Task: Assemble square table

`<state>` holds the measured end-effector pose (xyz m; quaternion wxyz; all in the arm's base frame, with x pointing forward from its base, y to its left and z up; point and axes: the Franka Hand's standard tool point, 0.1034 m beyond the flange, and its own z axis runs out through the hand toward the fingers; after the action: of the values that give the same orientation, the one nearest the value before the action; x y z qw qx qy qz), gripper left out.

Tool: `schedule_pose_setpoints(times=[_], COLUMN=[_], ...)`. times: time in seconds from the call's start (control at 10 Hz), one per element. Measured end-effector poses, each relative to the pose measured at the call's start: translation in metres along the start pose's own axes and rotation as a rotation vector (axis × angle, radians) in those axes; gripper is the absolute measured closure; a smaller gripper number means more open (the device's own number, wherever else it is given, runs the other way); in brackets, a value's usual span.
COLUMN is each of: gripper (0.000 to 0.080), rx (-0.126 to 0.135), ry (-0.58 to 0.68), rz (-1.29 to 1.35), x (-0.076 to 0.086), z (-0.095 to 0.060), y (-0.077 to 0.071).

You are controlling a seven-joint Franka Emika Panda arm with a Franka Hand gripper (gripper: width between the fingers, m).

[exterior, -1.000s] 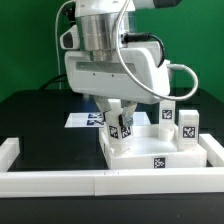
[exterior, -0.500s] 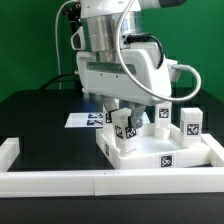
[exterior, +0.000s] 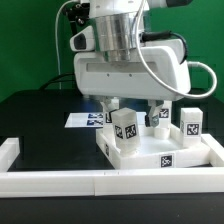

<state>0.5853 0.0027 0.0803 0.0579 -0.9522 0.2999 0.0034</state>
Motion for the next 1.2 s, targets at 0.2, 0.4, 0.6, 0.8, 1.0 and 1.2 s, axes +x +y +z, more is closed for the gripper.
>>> schedule_pose_setpoints(times=[0.2, 0.4, 0.6, 0.8, 1.0, 1.2], gripper=[0.0150, 0.0150, 0.0150, 0.0150, 0.0150, 0.0150], rx=[-0.001, -0.002, -0.002, -0.002, -0.007, -0.013], ry=[0.000, -0.002, -0.003, -0.003, -0.003, -0.003], rz=[-0.144, -0.296, -0.470, -0.589, -0.688, -0.803], x=[0.0011, 0.0000, 0.0002, 0.0002, 0.0001, 0.0007], z=[0.0001, 0.0008, 0.0007, 0.0007, 0.0007, 0.0006], y=[0.0021, 0.0022, 0.0028, 0.0026, 0.0025, 0.0034])
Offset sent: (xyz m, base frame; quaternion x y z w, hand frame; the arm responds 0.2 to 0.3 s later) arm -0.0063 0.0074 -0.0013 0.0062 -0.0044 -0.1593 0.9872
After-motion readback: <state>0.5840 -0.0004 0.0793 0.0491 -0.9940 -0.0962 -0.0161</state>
